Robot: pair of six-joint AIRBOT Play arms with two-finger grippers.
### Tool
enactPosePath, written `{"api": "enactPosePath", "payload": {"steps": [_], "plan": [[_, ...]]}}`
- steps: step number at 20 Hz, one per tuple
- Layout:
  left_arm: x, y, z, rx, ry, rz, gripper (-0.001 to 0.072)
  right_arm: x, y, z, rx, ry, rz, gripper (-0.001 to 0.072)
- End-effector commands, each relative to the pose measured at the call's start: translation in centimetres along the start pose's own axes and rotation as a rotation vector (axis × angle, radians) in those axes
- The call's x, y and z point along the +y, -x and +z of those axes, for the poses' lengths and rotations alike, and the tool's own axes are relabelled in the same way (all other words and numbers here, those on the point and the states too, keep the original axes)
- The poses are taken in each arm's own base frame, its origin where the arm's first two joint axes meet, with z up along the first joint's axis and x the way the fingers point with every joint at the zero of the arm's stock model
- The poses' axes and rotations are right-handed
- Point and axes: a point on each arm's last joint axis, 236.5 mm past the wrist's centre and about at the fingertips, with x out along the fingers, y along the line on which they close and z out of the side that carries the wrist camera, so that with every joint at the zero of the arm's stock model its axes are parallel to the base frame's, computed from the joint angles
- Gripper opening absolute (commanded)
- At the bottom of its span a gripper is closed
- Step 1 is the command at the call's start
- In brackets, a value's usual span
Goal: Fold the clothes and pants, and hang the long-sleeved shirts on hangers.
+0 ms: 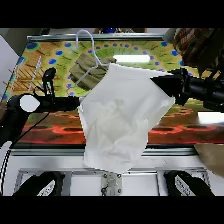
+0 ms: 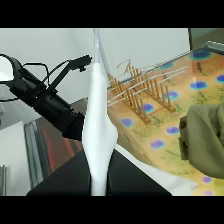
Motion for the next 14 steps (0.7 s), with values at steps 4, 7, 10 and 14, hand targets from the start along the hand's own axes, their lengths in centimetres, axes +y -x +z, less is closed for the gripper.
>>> {"api": "enactPosePath", "payload": {"steps": [4,7,10,14], "plan": [[-1.6,-1.0,0.8,0.017,0.014,-0.057,0.0024,2.0,1.1,6.9,-0.290,-0.063,0.094,0.0023],[-2.5,0.1,2.5,-0.024,-0.001,-0.072,0.0024,2.2,1.5,8.0,-0.341,-0.060,0.106,0.0023],[-2.9,0.7,3.3,-0.045,-0.008,-0.078,0.0024,2.6,2.0,9.3,-0.400,-0.057,0.122,0.0024],[-2.0,-0.1,2.5,-0.029,0.001,-0.059,0.0024,2.8,2.2,9.7,-0.419,-0.061,0.131,0.0023]]}}
